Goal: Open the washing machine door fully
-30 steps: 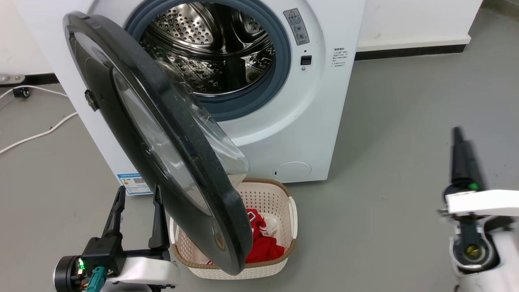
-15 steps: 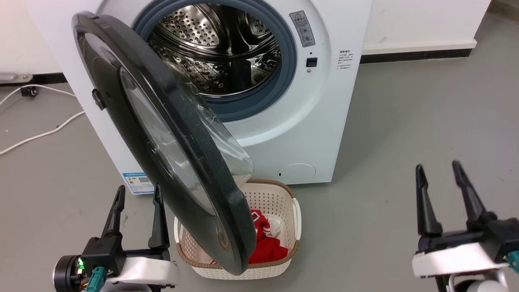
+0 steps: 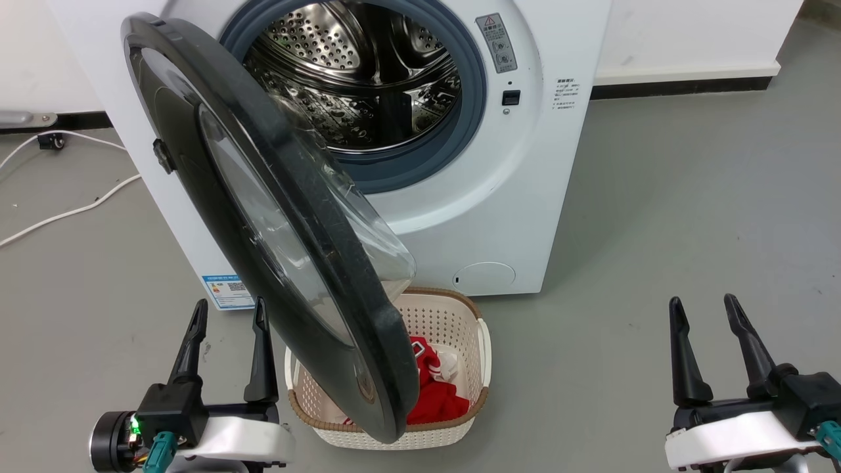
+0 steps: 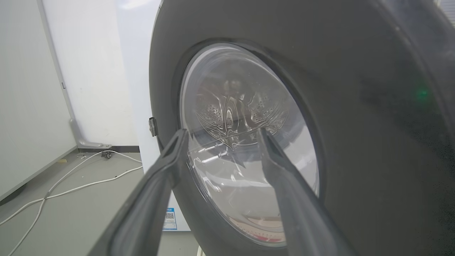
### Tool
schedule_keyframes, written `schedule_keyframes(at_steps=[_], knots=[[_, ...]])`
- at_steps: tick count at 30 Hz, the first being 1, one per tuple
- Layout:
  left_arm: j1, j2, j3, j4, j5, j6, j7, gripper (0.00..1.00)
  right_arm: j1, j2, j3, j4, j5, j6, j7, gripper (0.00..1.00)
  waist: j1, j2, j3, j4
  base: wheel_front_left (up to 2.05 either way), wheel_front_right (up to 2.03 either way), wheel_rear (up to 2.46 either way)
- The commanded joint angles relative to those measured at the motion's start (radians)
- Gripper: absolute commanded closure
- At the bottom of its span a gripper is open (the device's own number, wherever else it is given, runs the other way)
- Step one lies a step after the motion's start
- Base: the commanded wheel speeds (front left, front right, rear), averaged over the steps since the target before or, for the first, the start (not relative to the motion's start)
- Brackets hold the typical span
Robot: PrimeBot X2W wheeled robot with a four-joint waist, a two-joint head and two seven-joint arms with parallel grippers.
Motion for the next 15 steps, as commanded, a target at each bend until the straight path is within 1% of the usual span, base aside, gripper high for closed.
schedule_keyframes(at_steps=[1, 7, 8, 9, 10, 11, 15], knots=[[-0.010, 0.000, -0.003, 0.002, -0.001, -0.002, -0.003, 0.00, -0.012, 0.002, 0.001, 0.003, 0.001, -0.001, -0.002, 0.00, 0.0000, -0.0001, 0.001, 0.000, 0.00, 0.00, 0.00], [-0.012, 0.000, -0.007, 0.008, 0.000, -0.003, -0.003, 0.00, -0.020, 0.002, 0.004, 0.000, -0.004, -0.001, -0.002, 0.00, 0.0000, -0.0001, 0.002, 0.000, 0.00, 0.00, 0.00], [-0.014, 0.000, -0.007, 0.005, -0.005, -0.005, -0.003, 0.46, -0.020, 0.002, 0.005, 0.000, -0.003, -0.001, -0.002, 0.00, 0.0000, -0.0001, 0.002, 0.000, 0.00, 0.00, 0.00], [-0.014, 0.000, -0.008, 0.005, -0.008, -0.007, -0.003, 0.71, -0.020, 0.002, 0.005, 0.000, -0.001, -0.001, -0.002, 0.00, 0.0000, -0.0001, 0.002, 0.001, 0.00, 0.00, 0.00], [-0.014, 0.000, -0.008, 0.005, -0.008, -0.007, -0.003, 0.71, -0.020, 0.002, 0.005, 0.000, -0.001, -0.001, -0.002, 0.00, 0.0000, -0.0001, 0.002, 0.001, 0.00, 0.00, 0.00], [-0.013, 0.000, -0.010, 0.004, -0.012, -0.011, -0.003, 1.00, -0.019, 0.002, 0.005, 0.000, -0.001, -0.001, -0.002, 0.00, 0.0000, -0.0001, 0.001, 0.001, 0.00, 0.00, 0.00], [-0.011, 0.000, -0.010, -0.009, -0.016, -0.013, -0.003, 1.00, -0.018, 0.002, 0.005, -0.001, 0.007, -0.001, -0.002, 0.00, 0.0000, -0.0001, 0.002, 0.000, 0.00, 0.00, 0.00]])
